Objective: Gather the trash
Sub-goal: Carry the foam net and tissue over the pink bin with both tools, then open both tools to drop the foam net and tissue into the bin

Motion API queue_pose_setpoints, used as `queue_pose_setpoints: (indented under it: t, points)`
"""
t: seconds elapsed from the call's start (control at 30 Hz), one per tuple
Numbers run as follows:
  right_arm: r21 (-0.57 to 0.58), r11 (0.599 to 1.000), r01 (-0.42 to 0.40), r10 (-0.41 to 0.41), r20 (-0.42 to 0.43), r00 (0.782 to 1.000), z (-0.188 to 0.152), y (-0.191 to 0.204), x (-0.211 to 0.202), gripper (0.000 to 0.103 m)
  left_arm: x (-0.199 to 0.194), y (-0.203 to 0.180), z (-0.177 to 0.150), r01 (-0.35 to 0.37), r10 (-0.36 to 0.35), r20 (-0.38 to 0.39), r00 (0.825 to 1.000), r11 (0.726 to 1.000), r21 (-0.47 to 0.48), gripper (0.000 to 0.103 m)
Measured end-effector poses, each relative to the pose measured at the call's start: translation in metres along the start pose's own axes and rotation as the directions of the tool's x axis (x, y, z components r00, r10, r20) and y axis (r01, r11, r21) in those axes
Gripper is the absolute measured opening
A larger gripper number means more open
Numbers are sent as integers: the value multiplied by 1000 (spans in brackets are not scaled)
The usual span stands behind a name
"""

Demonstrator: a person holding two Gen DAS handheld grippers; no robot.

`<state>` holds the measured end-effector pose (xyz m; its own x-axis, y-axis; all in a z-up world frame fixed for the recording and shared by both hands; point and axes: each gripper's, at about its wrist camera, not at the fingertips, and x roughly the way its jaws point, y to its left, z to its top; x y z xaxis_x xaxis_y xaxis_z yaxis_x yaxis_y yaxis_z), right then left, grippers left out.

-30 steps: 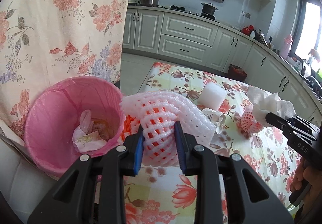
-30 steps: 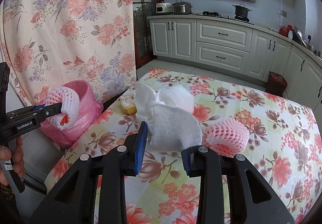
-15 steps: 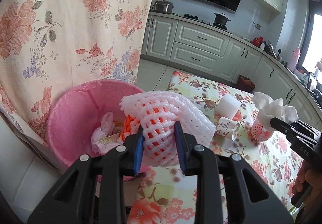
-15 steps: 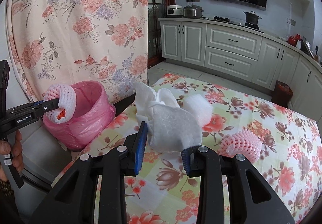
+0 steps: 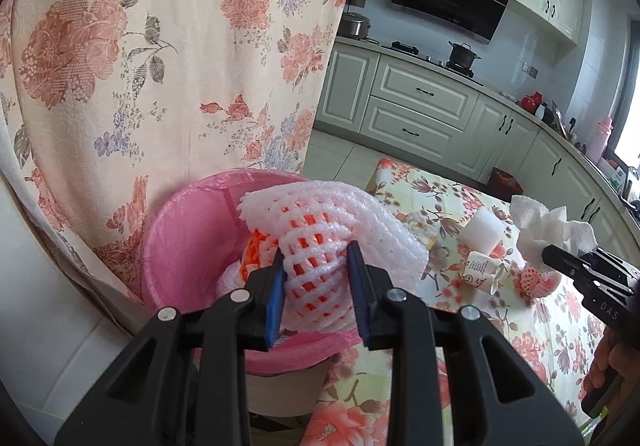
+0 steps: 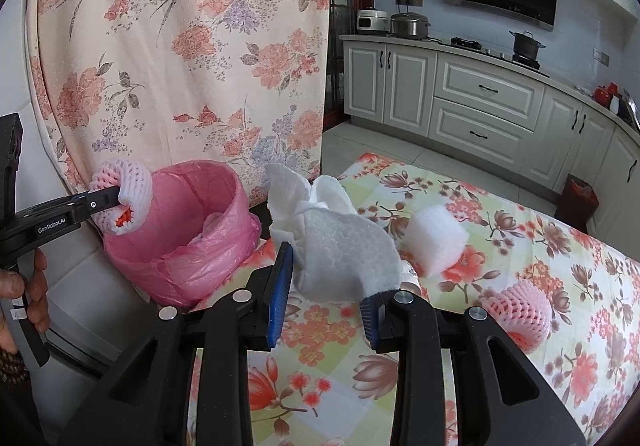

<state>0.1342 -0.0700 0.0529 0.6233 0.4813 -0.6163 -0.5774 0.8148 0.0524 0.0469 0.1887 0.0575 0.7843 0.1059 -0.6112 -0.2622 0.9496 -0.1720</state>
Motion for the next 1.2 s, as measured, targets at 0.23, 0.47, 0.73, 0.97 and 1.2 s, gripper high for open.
queue_pose_setpoints:
  t: [0.23, 0.47, 0.73, 0.97, 1.2]
  points:
    - [-28, 998, -48, 48, -2, 999, 18, 27, 12, 31, -4, 28, 6, -33, 34, 18, 999, 999, -19, 28]
    - [-56, 993, -103, 102, -21, 995, 33, 56, 30, 31, -5, 49, 14, -60, 60, 30, 998, 998, -27, 29]
    - [-74, 986, -152, 149, -47, 988, 48, 85, 53, 31, -1, 68, 18, -75, 76, 29, 997, 996, -44, 29]
    - [-84, 978, -193, 186, -86, 979, 51, 108, 76, 31, 1, 80, 17, -76, 78, 24, 997, 995, -64, 31]
    - [-107, 970, -217, 205, -116, 972, 53, 128, 94, 31, 1, 87, 18, -74, 76, 24, 997, 995, -72, 33]
